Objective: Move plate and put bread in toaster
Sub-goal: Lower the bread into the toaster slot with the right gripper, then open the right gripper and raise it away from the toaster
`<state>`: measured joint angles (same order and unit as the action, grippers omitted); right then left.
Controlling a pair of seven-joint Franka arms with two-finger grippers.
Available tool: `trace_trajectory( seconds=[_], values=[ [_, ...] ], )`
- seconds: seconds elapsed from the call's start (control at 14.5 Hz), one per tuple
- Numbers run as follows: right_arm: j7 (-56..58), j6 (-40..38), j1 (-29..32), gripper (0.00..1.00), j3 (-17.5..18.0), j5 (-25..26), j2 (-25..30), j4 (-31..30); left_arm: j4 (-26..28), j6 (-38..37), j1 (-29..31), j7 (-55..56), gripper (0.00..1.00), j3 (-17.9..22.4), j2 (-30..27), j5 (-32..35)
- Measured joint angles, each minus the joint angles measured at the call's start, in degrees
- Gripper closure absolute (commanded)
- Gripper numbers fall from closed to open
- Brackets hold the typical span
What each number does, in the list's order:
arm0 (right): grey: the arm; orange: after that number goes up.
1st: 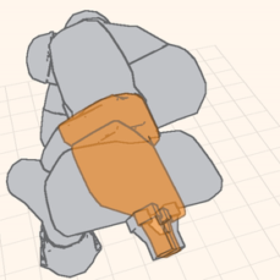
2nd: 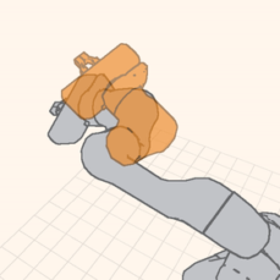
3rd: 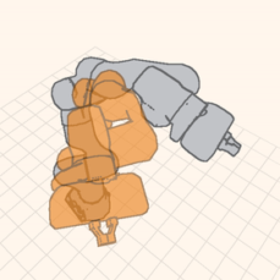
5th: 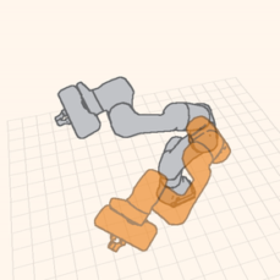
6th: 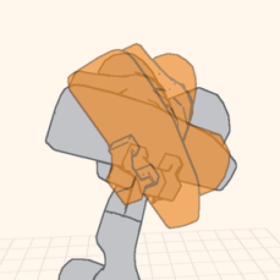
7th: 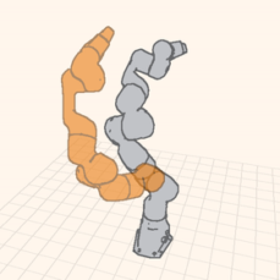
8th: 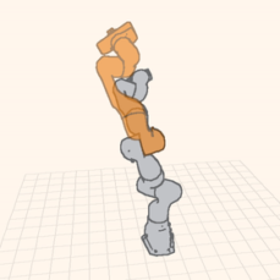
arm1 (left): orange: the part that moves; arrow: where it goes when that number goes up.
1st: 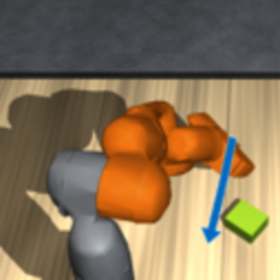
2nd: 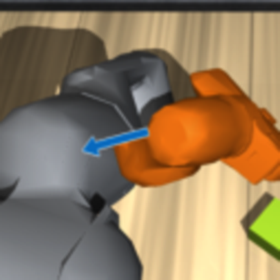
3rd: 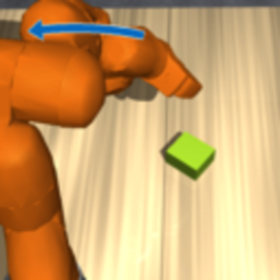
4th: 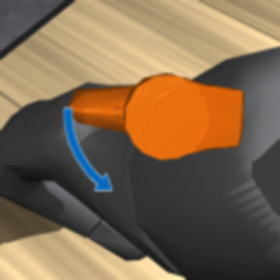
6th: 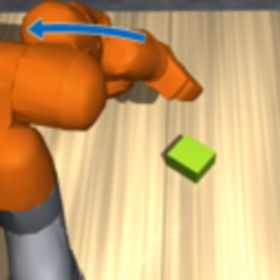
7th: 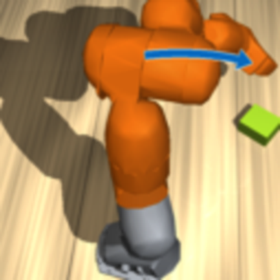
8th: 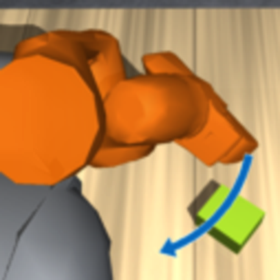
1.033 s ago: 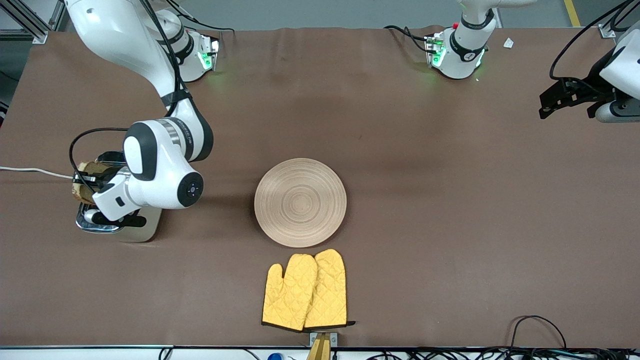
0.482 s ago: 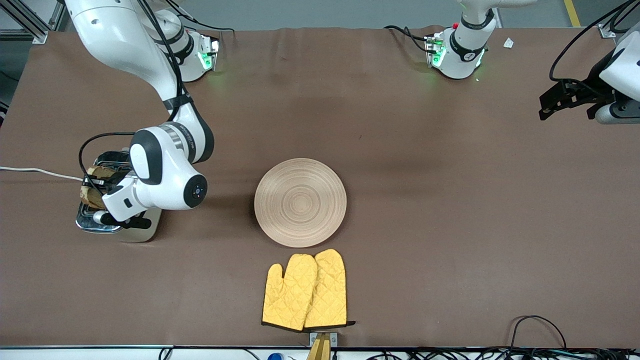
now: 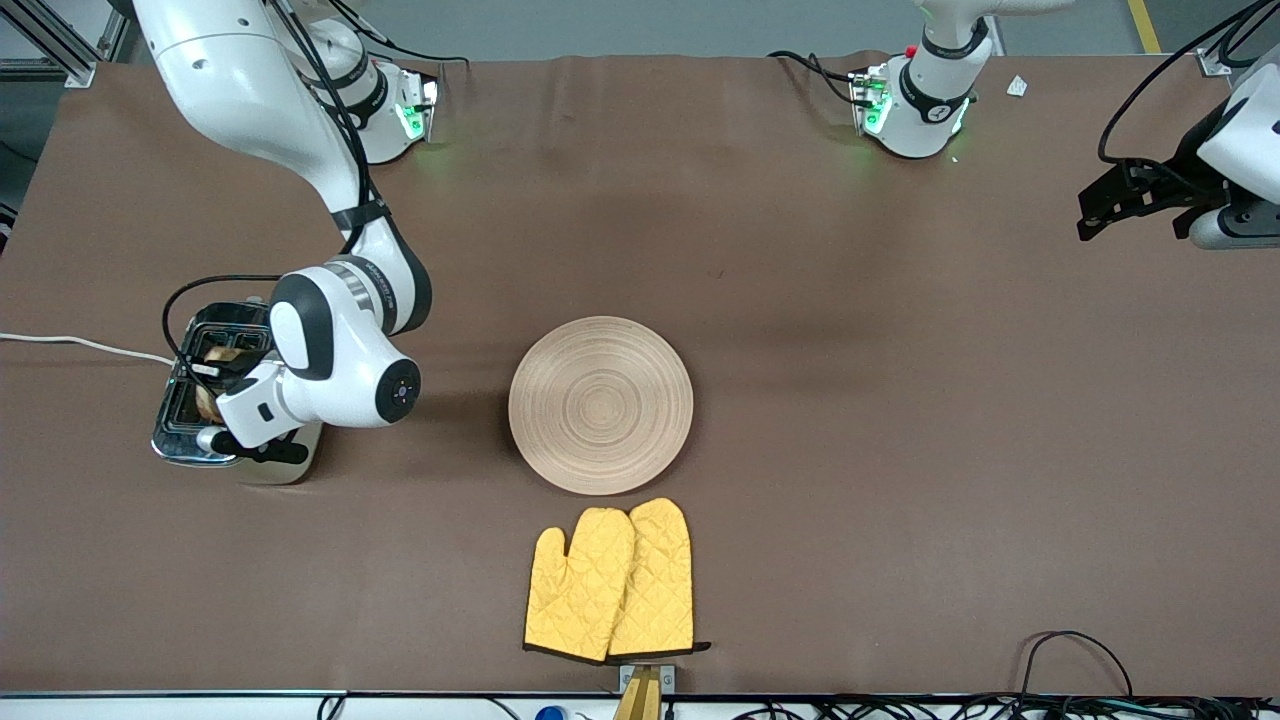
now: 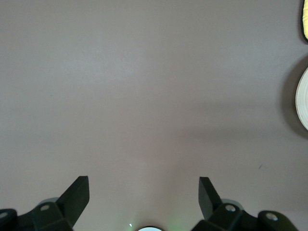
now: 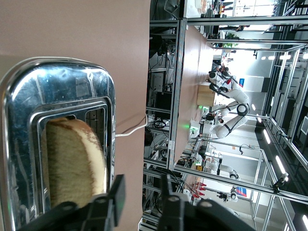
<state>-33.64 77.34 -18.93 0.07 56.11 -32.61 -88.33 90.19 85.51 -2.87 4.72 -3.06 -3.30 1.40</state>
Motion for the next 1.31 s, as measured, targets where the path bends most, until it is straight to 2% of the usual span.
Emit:
trace_trajectory(
  seconds=[0.14, 0.28, 0.83, 1.1, 1.31],
  values=[
    [-0.1, 0.1, 0.0, 0.05, 0.1, -0.8, 0.0, 0.4, 0.0, 0.0, 0.0, 0.0, 0.00, 0.0, 0.0, 0.0],
    [-0.4, 0.2, 0.0, 0.01, 0.1, -4.1, 0.1, 1.9, 0.0, 0.0, 0.0, 0.0, 0.00, 0.0, 0.0, 0.0],
    [0.3, 1.5, 5.1, 0.00, 0.0, -27.5, 4.2, 13.4, 0.0, 0.1, -0.1, 0.0, 0.00, 0.0, 0.0, 0.0],
    [0.6, 7.1, 11.0, 0.00, -0.1, -40.4, 8.1, 14.4, 0.0, 0.1, -0.2, 0.0, 0.00, -0.1, 0.1, 0.0],
    [2.1, 8.9, 13.7, 0.00, -0.1, -45.0, 13.4, 14.0, 0.0, 0.2, -0.2, -0.1, 0.00, -0.1, 0.1, 0.0]
  ],
)
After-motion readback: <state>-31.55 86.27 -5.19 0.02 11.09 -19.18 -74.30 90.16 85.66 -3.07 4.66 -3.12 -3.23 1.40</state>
